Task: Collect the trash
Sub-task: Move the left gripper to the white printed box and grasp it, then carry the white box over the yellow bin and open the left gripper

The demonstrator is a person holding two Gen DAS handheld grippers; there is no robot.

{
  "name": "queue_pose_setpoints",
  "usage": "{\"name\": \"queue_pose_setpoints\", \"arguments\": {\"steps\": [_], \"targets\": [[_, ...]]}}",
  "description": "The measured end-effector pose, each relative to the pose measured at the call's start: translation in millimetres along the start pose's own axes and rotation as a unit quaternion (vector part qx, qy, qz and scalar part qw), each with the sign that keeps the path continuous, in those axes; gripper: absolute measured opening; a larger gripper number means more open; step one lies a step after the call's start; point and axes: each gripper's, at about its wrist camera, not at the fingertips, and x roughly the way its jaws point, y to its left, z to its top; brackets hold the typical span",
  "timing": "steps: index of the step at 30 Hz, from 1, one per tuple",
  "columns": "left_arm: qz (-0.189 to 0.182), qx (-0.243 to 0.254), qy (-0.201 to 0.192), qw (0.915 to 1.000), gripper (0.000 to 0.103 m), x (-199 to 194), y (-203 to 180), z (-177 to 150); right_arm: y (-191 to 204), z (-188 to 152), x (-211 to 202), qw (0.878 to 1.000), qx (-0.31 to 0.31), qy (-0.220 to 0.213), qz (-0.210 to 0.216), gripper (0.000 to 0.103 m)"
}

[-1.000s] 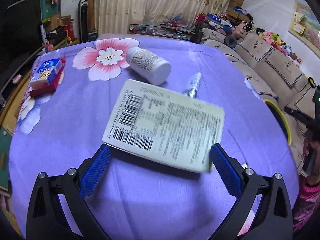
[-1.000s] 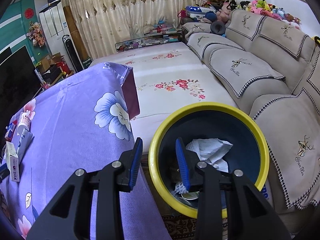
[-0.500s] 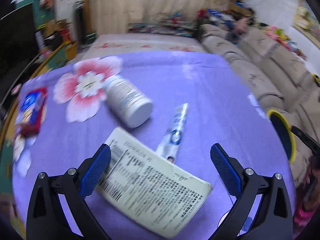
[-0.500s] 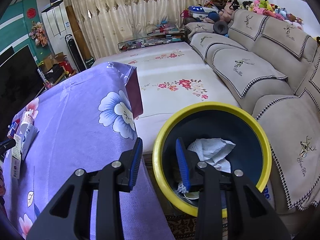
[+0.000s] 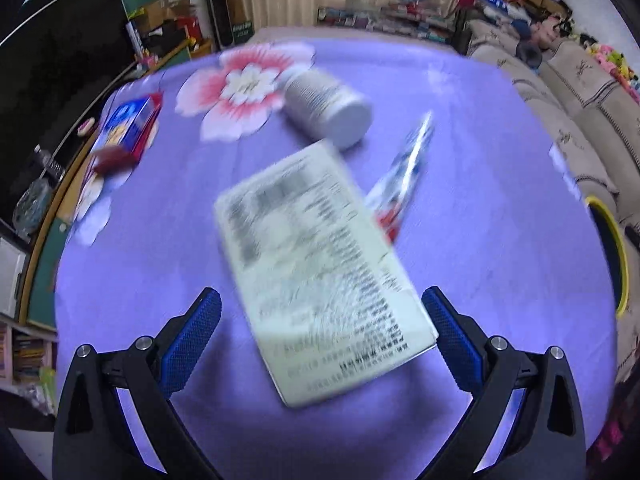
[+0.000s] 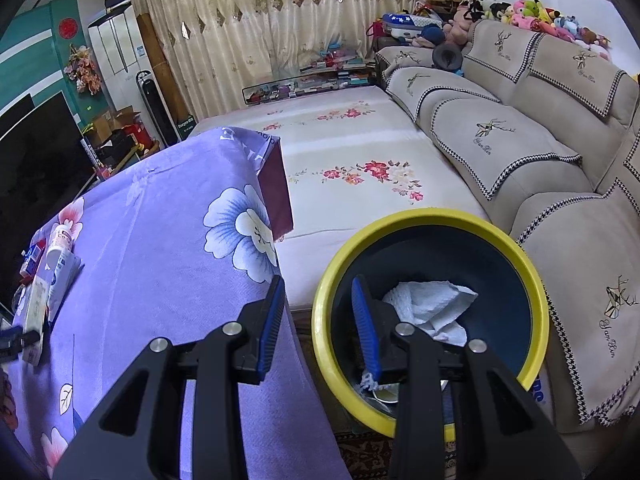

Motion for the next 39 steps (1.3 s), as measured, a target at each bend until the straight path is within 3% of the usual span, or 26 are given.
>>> {"name": "queue_pose_setpoints", "arguments": {"steps": [6, 13, 21, 23, 24, 30, 36, 39], "targets": [[0.013, -0.017, -0.008, 0.9997, 0.098, -15, 33, -18, 6, 2, 4, 1.0, 0.0, 0.001, 0.01, 0.034], [0.032, -0.004, -0.007, 0.9995, 0.098, 3, 27, -3, 19, 2, 2, 1.0, -0.016, 0.002, 0.012, 0.034], [0.02, -0.013, 0.007, 0.9997, 0.098, 25, 38, 12, 15, 0, 3, 1.0, -0.011, 0.003, 0.014, 0.035], [0.004, -0.018, 0.012, 0.9998, 0.087, 25, 41, 11, 14, -1, 4, 1.0, -0.01, 0.005, 0.017, 0.035], [0.006, -0.015, 0.011, 0.9998, 0.075, 25, 41, 10, 13, -2, 4, 1.0, -0.008, 0.006, 0.017, 0.035], [0.001, -0.003, 0.0, 1.0, 0.071, 6, 41, -11, 6, -3, -1, 1.0, -0.003, 0.002, 0.021, 0.035], [-0.005, 0.018, -0.048, 0.9987, 0.072, -46, 26, -32, 2, -4, -11, 1.0, 0.0, -0.007, 0.021, 0.035], [-0.024, 0.04, -0.071, 0.9964, 0.072, -71, 5, -34, -4, -5, -19, 1.0, 0.002, -0.014, 0.019, 0.035]]}}
